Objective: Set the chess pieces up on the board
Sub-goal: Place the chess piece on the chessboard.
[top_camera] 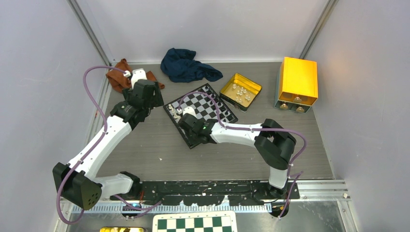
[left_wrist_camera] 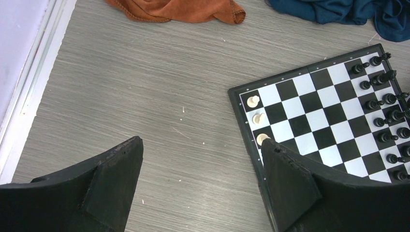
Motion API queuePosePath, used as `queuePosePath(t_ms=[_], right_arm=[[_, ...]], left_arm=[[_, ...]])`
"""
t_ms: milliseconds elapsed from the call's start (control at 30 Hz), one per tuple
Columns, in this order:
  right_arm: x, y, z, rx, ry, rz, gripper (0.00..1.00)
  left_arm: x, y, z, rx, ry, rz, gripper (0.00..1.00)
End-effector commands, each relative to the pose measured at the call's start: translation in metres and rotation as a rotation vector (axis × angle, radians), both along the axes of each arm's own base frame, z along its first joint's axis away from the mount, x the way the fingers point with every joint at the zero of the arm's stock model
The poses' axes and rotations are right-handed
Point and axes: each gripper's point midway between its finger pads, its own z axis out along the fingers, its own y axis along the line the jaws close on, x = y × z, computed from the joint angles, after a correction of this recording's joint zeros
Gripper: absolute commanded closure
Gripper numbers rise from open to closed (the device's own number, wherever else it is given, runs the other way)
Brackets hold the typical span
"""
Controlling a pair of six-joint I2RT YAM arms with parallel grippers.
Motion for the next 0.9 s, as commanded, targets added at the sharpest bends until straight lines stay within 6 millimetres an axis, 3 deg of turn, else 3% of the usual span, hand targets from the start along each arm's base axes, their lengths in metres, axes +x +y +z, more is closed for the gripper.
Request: queuePosePath(t_ms=[0,400,700,867], right_arm=[[-0.004,-0.003,0.008,0.013,0.008,0.001,0.69],[-0.001,0.004,0.025,0.007,-0.008,0.045,0.63],[-0.001,0.013,0.075,0.045,-0.024,0.095,0.61],[0.029,0.000,0.115,0.050,-0.140,0.005,0.60]], left_arm=[[0.007,-0.001,0.012,-0.024,-0.049,0.008,0.08],[0.007,0.002,0.018,-0.013,-0.066,0.018,0.07],[0.009,0.004,0.027,-0.011,-0.090,0.029,0.07],[0.011,0.004,0.028,-0.012,-0.099,0.032,0.04]])
